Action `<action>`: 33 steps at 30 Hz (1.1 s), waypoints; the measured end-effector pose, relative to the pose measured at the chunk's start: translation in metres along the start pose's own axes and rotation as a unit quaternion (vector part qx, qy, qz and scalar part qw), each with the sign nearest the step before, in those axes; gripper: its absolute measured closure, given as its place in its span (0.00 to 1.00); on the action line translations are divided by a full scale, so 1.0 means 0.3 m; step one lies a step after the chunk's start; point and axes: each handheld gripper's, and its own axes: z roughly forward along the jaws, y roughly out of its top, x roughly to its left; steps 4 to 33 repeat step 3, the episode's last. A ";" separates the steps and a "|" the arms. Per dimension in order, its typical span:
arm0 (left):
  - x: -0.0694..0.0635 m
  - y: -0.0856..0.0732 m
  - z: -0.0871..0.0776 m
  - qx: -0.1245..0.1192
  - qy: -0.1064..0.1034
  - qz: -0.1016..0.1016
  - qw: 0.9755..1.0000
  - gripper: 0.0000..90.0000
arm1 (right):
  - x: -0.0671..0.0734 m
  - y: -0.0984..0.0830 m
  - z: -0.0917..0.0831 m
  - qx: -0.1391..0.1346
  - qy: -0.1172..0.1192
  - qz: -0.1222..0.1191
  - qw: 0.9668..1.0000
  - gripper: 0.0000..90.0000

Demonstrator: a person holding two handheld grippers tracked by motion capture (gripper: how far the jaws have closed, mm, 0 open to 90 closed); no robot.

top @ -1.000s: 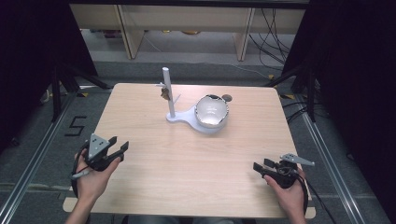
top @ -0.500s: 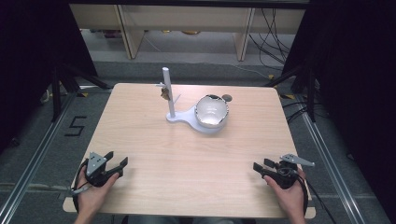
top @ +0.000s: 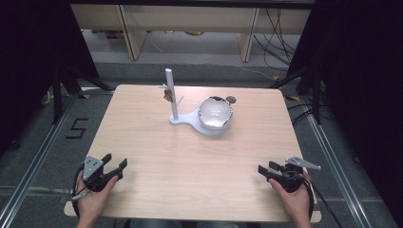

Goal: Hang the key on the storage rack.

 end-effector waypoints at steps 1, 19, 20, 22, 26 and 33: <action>0.000 -0.001 0.000 -0.003 -0.001 0.000 1.000 0.36 | 0.000 0.000 0.000 -0.001 0.001 0.000 1.000 0.42; -0.001 0.000 -0.002 -0.002 -0.001 0.004 1.000 0.36 | 0.000 0.000 -0.001 0.000 0.000 -0.001 1.000 0.42; -0.001 0.000 -0.002 -0.002 -0.001 0.004 1.000 0.36 | 0.000 0.000 -0.001 0.000 0.000 -0.001 1.000 0.42; -0.001 0.000 -0.002 -0.002 -0.001 0.004 1.000 0.36 | 0.000 0.000 -0.001 0.000 0.000 -0.001 1.000 0.42; -0.001 0.000 -0.002 -0.002 -0.001 0.004 1.000 0.36 | 0.000 0.000 -0.001 0.000 0.000 -0.001 1.000 0.42; -0.001 0.000 -0.002 -0.002 -0.001 0.004 1.000 0.36 | 0.000 0.000 -0.001 0.000 0.000 -0.001 1.000 0.42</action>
